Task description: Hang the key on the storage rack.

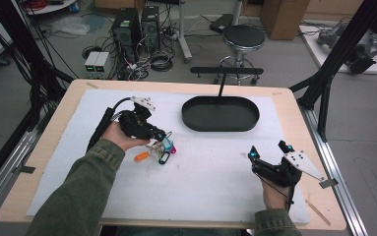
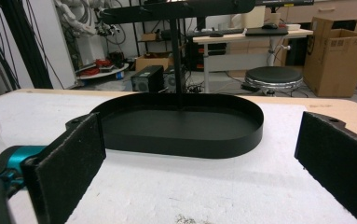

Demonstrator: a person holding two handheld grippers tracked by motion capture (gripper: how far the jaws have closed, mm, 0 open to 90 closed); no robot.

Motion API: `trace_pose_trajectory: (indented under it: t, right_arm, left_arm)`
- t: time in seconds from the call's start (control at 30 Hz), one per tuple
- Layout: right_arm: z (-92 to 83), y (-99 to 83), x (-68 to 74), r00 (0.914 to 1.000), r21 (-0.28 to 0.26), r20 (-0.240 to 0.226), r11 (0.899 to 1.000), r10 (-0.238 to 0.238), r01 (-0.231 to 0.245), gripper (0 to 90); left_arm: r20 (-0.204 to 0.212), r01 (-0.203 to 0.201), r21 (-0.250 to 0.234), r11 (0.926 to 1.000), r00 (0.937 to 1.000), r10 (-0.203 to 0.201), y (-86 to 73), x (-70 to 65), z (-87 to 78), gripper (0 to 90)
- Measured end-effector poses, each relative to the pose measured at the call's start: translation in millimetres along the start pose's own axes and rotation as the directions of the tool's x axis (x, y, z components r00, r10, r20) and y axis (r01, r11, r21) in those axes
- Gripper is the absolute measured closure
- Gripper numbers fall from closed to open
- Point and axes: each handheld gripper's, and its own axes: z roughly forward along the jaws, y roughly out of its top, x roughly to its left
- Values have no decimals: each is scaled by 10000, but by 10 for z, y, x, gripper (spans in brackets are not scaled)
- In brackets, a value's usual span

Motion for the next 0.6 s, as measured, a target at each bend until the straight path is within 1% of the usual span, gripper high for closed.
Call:
trace_pose_trajectory:
  t: [0.03, 0.17, 0.2, 0.27, 0.33, 0.4, 0.47, 0.6]
  right_arm:
    - [0, 0, 0, 10000, 0, 0, 10000, 0, 0, 6]
    - [-2, 1, -1, 10000, 5, 3, 10000, 20, -20, 5]
    - [-2, 1, -2, 10000, -1, 4, 10000, 12, -12, 5]
    - [-3, 1, -3, 10000, 2, 2, 10000, 8, -8, 6]
    - [-4, 1, -5, 10000, -30, -8, 10000, 24, -24, 5]
    - [-6, 1, -9, 10000, -49, 3, 10000, 37, -37, 5]
    - [-9, 1, -10, 10000, -50, 12, 10000, 68, -68, 6]
    - [-16, 2, -14, 10000, -56, 8, 10000, 55, -55, 6]
  left_arm:
    - [-56, -129, 82, 9999, 9999, 129, 30, 1, -19, 805]
    - [-143, -293, 115, 9995, 9995, 294, 154, -6, -67, 805]
    - [-173, -281, 46, 9996, 9995, 281, 189, -10, -77, 805]
    - [-162, -366, 61, 9993, 9992, 367, 236, -4, -91, 805]
    - [-59, -336, 72, 9994, 9994, 336, 281, -1, -97, 805]
    - [10, -389, 124, 9992, 9992, 389, 325, -1, -100, 805]
    - [19, -499, 227, 9985, 9988, 499, 375, -4, -101, 805]
    - [56, -629, 171, 9979, 9980, 628, 485, -4, -109, 805]
